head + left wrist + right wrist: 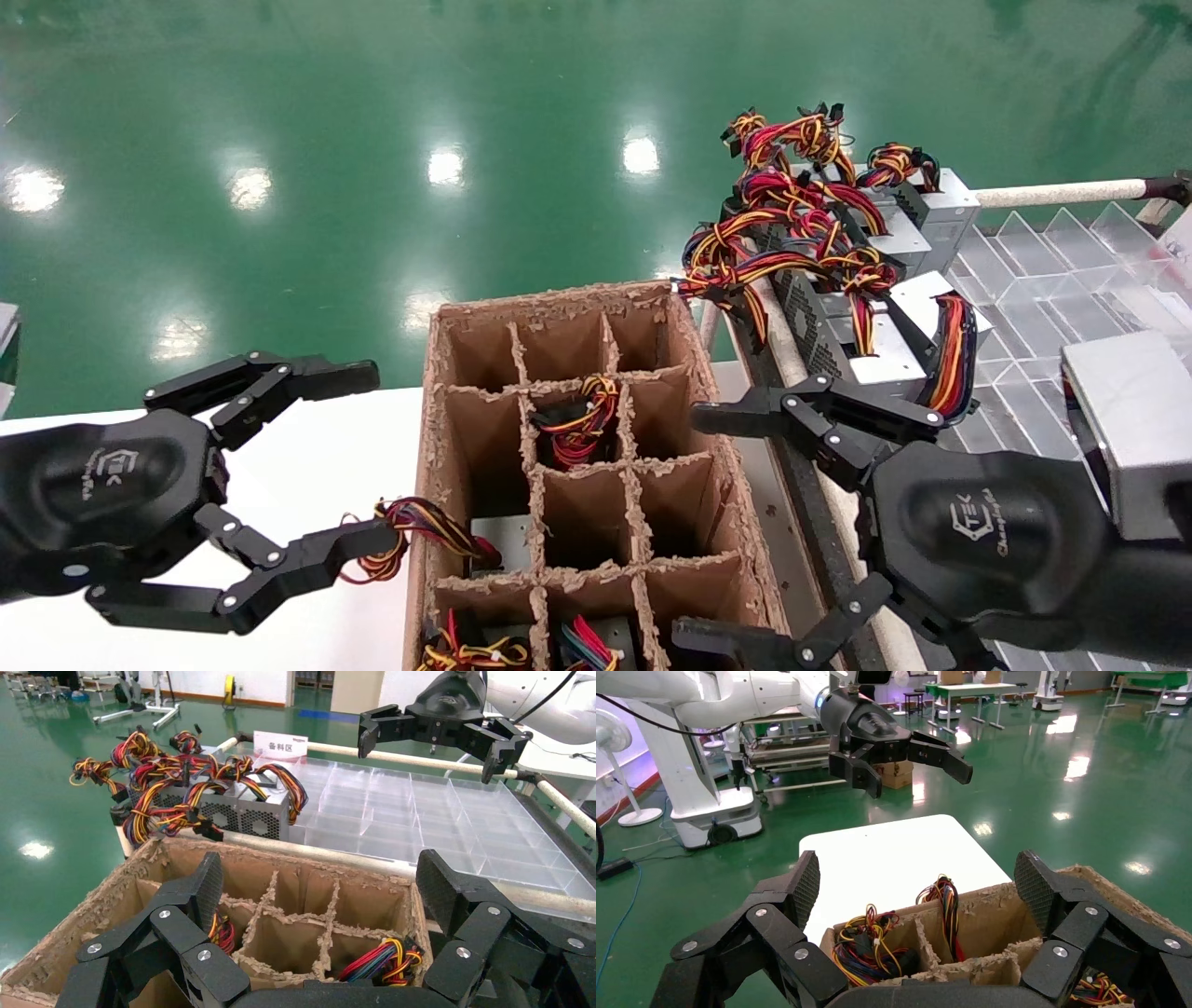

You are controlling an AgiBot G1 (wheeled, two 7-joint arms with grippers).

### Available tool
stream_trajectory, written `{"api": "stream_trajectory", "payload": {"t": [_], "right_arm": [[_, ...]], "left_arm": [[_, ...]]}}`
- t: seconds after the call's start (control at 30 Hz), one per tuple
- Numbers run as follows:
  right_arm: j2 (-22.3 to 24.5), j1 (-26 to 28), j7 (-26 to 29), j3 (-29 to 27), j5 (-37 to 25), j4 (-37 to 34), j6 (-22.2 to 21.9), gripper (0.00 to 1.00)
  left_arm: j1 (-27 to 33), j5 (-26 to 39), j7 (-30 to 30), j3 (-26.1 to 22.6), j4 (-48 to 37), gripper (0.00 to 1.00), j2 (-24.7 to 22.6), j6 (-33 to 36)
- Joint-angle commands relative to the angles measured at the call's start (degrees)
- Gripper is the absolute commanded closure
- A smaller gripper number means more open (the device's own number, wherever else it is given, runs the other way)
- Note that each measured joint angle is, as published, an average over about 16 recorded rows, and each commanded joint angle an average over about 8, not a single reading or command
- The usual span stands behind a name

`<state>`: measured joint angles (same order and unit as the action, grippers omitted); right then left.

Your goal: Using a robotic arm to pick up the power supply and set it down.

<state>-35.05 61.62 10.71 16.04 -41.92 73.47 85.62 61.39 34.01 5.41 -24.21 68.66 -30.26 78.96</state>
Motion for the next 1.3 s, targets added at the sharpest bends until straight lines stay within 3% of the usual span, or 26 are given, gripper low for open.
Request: {"api": "stream_trajectory", "payload": {"t": [0.03,1.3], "right_arm": [[0.0,0.0,0.0,0.0,0.0,0.0,0.0,0.00],[0.0,0.0,0.0,0.0,0.0,0.0,0.0,0.00]], "left_arm": [[0.0,0.0,0.0,0.0,0.0,0.00,0.0,0.0],[0.0,0.0,0.0,0.0,0.0,0.00,0.0,0.0]]}}
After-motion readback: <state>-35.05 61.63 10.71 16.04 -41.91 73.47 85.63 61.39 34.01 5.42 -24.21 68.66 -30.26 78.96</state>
